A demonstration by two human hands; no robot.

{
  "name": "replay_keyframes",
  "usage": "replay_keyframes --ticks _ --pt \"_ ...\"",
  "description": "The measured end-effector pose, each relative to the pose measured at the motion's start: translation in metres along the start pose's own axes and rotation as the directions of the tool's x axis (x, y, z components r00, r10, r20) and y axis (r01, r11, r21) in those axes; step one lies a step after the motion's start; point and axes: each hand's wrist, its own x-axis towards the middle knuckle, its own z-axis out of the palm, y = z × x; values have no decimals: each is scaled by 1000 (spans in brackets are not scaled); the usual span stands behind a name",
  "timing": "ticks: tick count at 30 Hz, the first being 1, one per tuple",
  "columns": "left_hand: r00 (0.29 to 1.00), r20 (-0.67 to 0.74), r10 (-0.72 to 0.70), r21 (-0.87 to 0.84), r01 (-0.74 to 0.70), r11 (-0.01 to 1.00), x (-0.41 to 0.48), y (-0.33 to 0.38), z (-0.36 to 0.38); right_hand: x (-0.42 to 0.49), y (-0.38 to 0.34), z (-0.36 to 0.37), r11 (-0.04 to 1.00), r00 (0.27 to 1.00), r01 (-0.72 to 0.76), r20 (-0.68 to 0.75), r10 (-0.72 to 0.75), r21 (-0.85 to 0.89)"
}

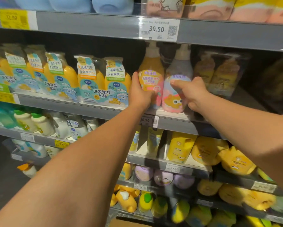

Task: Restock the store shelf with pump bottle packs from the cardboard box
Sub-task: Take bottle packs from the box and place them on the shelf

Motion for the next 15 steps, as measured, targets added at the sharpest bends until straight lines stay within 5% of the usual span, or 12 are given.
replay_keyframes --ticks 6,15 --pt "999 -27 -47 109 49 993 -16 7 11 -12 14 15 998 993 18 -117 -25 -64" --pt "981 -123 -151 -253 116 960 -53 22 24 -34 42 39 965 977 73 -210 -18 253"
